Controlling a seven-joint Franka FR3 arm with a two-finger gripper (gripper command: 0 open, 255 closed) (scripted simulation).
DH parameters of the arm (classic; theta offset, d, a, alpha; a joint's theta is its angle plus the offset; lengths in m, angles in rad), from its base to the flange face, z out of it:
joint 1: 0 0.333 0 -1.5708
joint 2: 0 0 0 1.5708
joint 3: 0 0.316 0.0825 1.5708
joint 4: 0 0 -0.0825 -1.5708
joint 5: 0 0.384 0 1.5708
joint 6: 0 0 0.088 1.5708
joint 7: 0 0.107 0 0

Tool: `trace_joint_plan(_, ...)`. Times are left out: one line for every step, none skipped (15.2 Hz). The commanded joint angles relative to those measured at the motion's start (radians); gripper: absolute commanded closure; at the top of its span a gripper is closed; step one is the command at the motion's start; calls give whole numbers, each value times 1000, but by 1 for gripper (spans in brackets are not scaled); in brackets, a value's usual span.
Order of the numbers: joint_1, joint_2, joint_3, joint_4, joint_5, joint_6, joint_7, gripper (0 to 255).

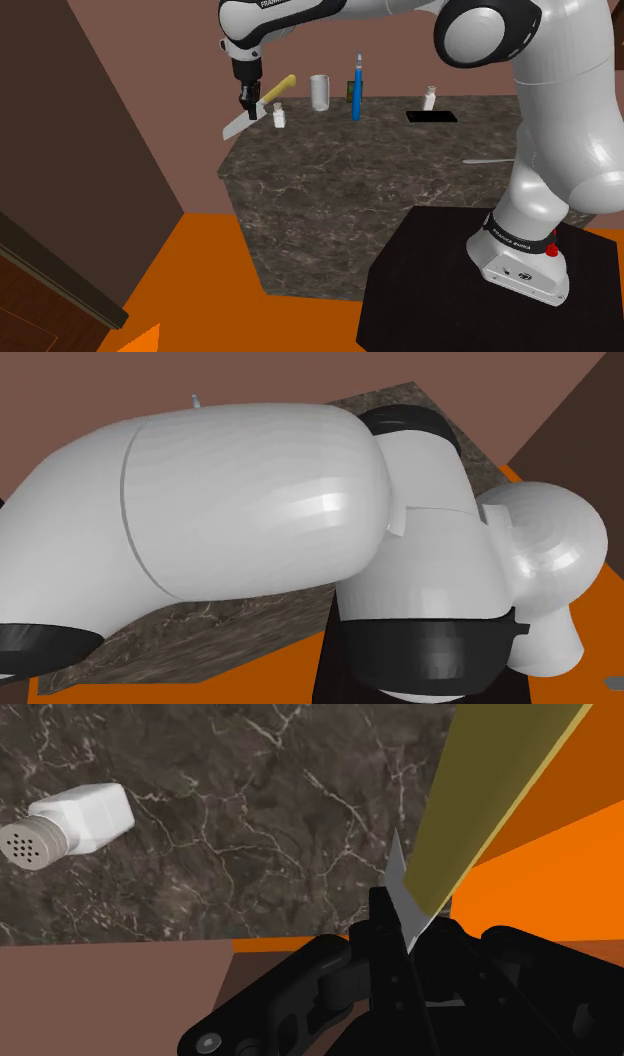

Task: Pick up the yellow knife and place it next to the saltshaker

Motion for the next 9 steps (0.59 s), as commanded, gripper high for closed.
trace_joint_plan(2,-1,0,-30,1,29,-2,255)
trace_joint_plan(3,0,1,-42,2,41,-3,255)
trace_joint_plan(4,1,1,-53,2,54,-4,255)
trace_joint_plan(5,3,2,-64,3,67,-5,255)
trace_joint_plan(5,4,2,-75,4,79,-6,255)
trace_joint_plan(6,6,3,-85,5,91,-7,255)
trace_joint_plan(6,9,4,-95,6,103,-8,255)
trace_joint_plan(7,11,4,-105,7,115,-9,255)
trace_joint_plan(7,14,5,-114,9,127,-10,255)
